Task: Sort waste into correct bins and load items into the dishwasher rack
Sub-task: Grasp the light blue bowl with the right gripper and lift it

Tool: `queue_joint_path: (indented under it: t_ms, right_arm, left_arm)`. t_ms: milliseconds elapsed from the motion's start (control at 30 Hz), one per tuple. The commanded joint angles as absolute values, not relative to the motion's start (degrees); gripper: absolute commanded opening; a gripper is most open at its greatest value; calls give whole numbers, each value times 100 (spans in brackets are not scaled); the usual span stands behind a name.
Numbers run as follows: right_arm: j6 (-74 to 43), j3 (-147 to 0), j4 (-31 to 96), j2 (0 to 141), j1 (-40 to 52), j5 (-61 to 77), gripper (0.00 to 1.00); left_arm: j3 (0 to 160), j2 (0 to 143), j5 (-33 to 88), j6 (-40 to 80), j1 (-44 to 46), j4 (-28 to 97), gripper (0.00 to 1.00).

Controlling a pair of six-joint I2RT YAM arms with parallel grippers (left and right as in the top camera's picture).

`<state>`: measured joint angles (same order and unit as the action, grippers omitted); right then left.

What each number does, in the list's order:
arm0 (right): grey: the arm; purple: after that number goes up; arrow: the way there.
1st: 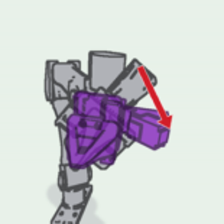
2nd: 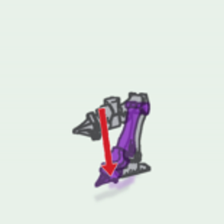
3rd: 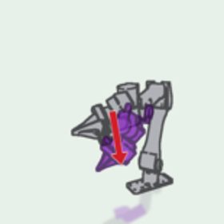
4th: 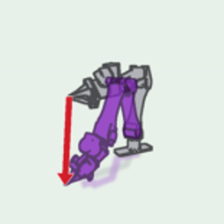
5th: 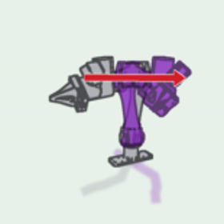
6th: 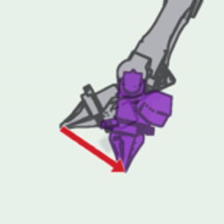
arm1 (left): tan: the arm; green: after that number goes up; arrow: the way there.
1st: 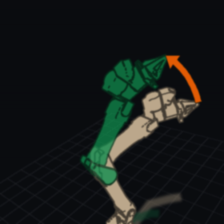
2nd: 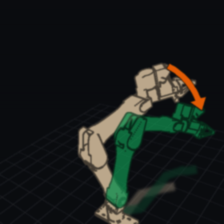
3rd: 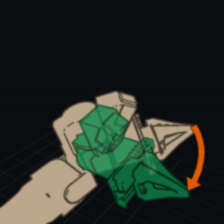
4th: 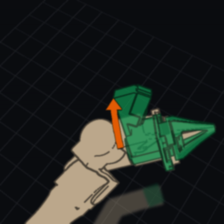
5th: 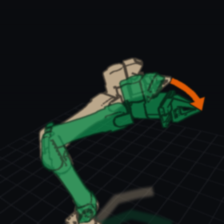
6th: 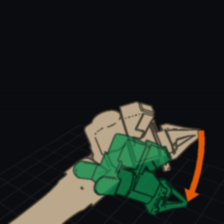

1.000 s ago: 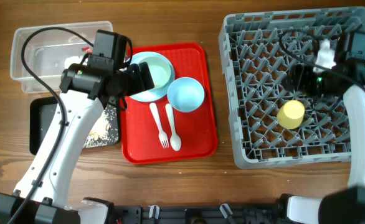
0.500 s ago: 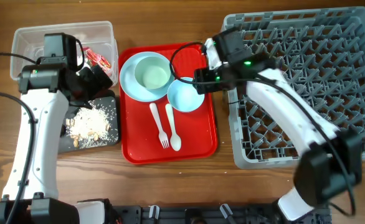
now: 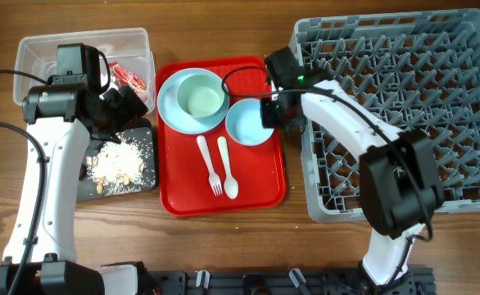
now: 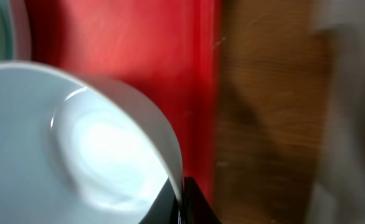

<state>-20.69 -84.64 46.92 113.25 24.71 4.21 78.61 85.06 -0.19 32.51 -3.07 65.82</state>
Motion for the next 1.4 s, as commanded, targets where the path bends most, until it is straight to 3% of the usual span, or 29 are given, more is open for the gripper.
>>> queue_joint_path:
  t_ms: [0, 100, 267, 400, 633, 800, 1367]
  right_arm:
    - [-1684, -9172, 4713, 10191, 2189, -921, 4]
    - [-1638, -9306, 4272, 9557, 2091, -2357, 4]
    - [456, -9295, 2812, 9391, 2014, -4766, 4]
    - [611, -9288, 1824, 9773, 1994, -6578, 4]
    - [528, -9288, 1778, 10822, 1997, -7120, 4]
    - [-196, -9275, 2405, 11524, 1997, -7065, 4]
    - [-510, -8761, 2742, 11660, 2276, -6587, 4]
  left_arm:
    - [7876, 8475, -95, 3350, -329, 6584, 100]
    - [7876, 8475, -95, 3350, -329, 6580, 100]
    - [7876, 8475, -95, 3350, -329, 6525, 100]
    - [7876, 8475, -95, 3347, -329, 6519, 100]
    - [7876, 8475, -95, 3350, -329, 6512, 100]
    - [7876, 8475, -97, 3347, -329, 6512, 100]
    - [7876, 8475, -95, 3347, -329, 6497, 100]
